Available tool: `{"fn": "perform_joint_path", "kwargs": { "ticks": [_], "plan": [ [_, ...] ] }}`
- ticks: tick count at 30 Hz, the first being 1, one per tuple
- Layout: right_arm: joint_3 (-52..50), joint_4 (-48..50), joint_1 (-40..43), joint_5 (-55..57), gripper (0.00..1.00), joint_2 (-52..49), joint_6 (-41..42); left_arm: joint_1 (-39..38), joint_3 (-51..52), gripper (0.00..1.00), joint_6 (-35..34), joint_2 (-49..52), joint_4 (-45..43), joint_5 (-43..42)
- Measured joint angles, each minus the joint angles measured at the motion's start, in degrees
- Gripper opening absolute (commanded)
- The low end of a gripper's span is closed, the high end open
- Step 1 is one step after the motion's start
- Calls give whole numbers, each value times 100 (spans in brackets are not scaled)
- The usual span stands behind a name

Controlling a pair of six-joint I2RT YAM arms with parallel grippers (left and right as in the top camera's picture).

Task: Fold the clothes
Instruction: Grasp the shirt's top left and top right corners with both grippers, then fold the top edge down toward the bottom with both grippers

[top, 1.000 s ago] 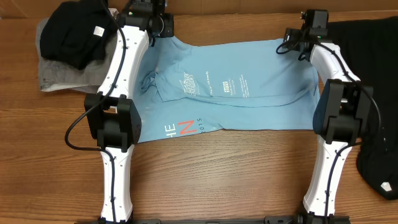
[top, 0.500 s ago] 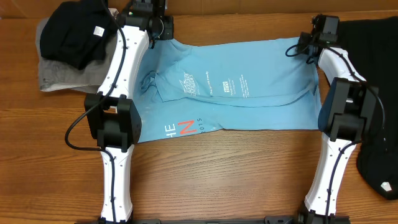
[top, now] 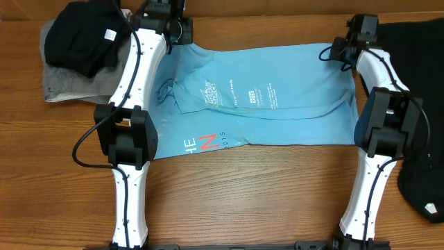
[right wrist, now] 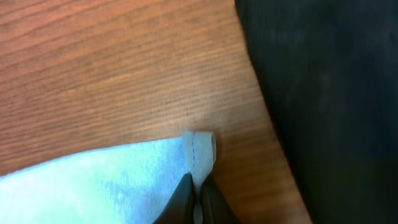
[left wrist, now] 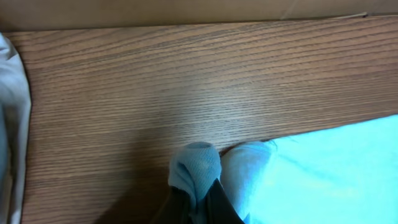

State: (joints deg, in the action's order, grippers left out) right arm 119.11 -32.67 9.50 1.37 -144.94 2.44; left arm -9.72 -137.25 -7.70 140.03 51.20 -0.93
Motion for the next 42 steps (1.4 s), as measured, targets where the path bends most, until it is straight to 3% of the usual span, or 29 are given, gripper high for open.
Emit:
{"fn": "perform_joint_path", "kwargs": {
  "ticks": [13, 24, 32, 42],
  "plan": [
    [3071, -3462, 199, -494, 4, -168, 57, 4, 0, 4, 0, -208, 590, 74],
    [3283, -5254, 378, -914, 4, -168, 57, 52, -4, 4, 2, -841, 2221, 74],
    [3283, -6194, 997, -1661, 4, -168, 57, 306, 0, 4, 2, -841, 3222, 81],
    [3283, -6446, 1067, -1646, 4, -168, 57, 306, 0, 4, 68, -841, 3877, 149]
  ]
}}
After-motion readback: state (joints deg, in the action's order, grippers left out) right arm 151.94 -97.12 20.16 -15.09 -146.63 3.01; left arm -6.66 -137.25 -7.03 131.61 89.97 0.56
